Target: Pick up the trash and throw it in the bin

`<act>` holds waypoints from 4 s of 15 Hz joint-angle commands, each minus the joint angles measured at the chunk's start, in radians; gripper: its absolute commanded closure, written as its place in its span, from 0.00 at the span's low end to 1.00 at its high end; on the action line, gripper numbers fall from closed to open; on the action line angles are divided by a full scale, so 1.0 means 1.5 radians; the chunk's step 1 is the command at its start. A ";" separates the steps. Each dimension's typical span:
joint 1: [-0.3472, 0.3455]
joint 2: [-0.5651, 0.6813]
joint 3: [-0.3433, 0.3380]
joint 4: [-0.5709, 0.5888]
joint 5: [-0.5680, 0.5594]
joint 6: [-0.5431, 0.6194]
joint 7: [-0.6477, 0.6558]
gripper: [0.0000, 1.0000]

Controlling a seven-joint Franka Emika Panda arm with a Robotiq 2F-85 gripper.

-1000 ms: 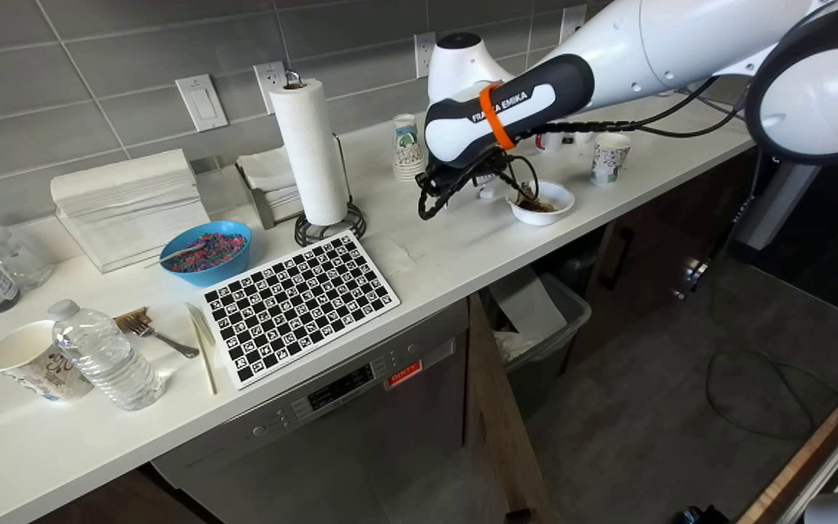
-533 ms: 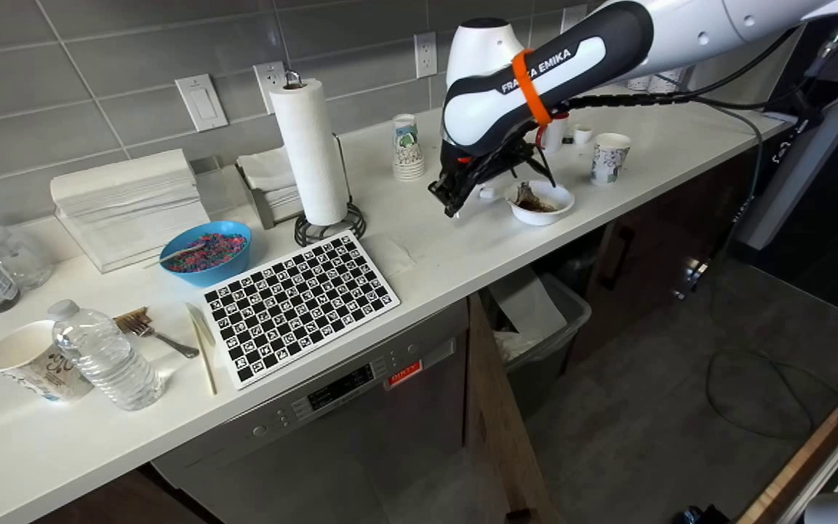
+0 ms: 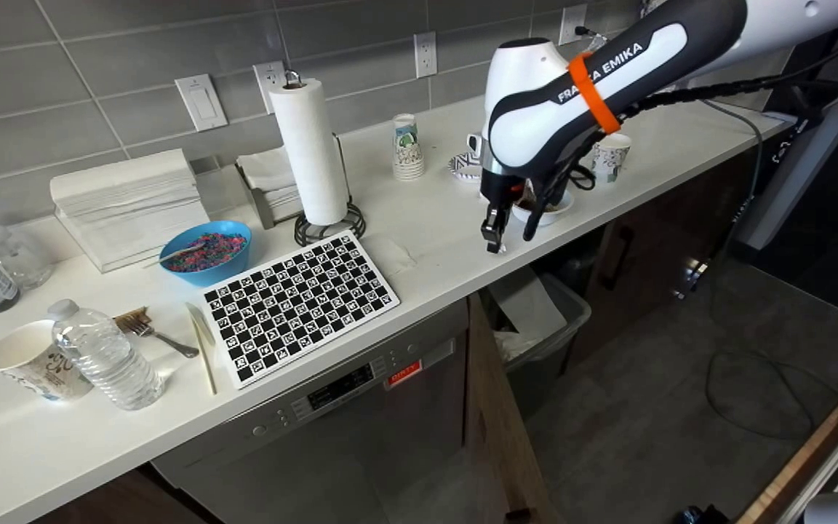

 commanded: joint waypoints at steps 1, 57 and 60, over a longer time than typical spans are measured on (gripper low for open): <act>-0.020 -0.053 0.002 -0.101 0.017 -0.003 -0.066 0.99; -0.180 0.448 -0.005 -0.089 -0.041 0.777 0.214 0.99; -0.178 0.469 -0.006 -0.062 -0.031 0.790 0.246 0.99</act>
